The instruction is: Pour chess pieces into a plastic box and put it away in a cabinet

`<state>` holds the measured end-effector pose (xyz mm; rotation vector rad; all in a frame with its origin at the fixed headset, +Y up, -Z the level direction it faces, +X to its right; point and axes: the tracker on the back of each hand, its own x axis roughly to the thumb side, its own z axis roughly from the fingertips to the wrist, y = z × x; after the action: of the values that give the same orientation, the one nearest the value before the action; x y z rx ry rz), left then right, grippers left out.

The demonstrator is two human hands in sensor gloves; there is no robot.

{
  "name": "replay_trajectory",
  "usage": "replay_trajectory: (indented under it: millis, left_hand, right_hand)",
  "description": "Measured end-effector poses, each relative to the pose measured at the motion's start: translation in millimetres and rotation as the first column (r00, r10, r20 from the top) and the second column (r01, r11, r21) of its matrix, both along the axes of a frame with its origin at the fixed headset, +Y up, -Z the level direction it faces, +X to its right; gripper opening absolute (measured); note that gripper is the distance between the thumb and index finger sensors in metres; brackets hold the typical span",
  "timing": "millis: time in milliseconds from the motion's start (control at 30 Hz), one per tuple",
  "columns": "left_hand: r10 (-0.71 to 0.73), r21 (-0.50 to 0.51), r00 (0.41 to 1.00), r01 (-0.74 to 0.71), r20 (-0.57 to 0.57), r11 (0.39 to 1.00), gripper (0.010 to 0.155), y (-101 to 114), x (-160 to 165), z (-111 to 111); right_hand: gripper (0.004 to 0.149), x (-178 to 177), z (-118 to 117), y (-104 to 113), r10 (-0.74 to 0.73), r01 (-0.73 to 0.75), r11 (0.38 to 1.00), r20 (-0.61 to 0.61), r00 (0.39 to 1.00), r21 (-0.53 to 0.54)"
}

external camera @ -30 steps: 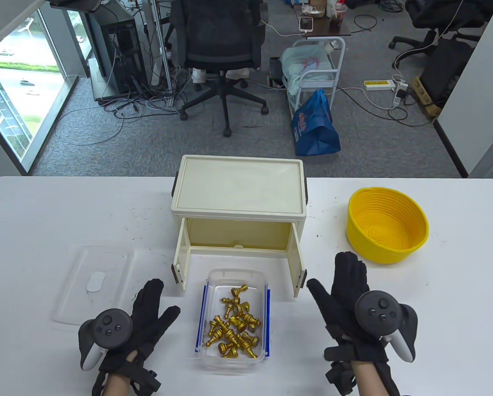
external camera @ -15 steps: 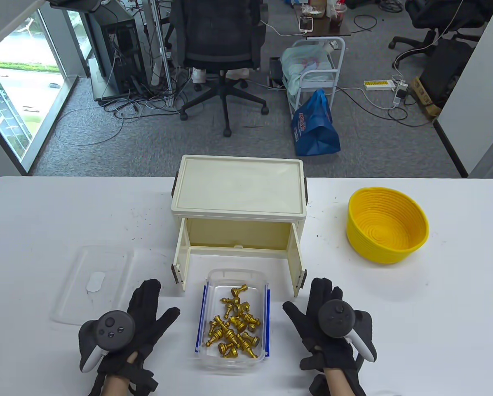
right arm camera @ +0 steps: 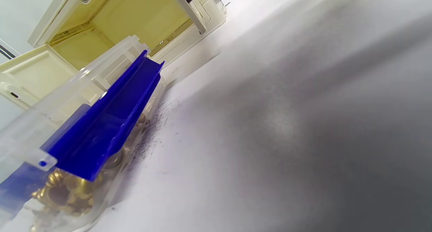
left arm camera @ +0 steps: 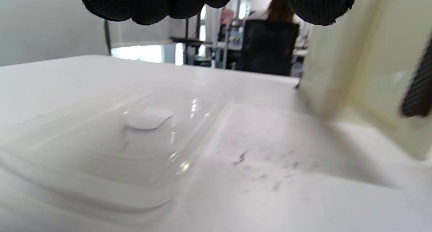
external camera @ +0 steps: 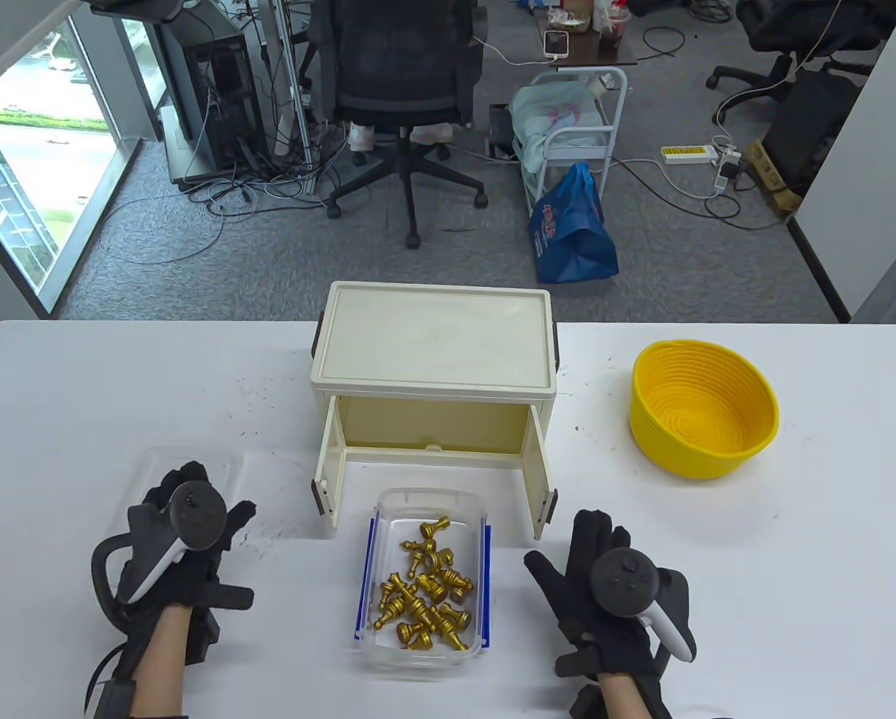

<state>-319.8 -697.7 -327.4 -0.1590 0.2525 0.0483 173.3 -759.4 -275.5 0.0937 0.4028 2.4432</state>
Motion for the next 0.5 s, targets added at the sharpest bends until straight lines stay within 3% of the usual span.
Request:
replay_trajectory:
  millis: [67,300,367,500]
  left_hand:
    - [-0.048,-0.092,0.998,0.044,-0.036,0.995,0.082,-15,-4,-9]
    - [-0.132,-0.216,0.981,0.099,-0.141,0.971,0.059,-58,-10,-31]
    - [-0.159,-0.158,0.972,0.132,-0.172,0.979,0.051,-62,-9,-33]
    - [-0.224,-0.177,0.963,0.197,-0.147,0.964,0.044,-63,3,-36]
  right_hand:
    - [0.091,0,0,-1,-0.003,0.003,1.0,-0.002,1.0,-0.01]
    - [0.091,1,-1,-1,-0.013,0.013,1.0,0.006,1.0,-0.019]
    - [0.091,2,-1,-1,-0.017,0.017,1.0,0.009,1.0,-0.021]
    - [0.09,2,-1,-2,-0.016,0.016,1.0,0.007,1.0,-0.026]
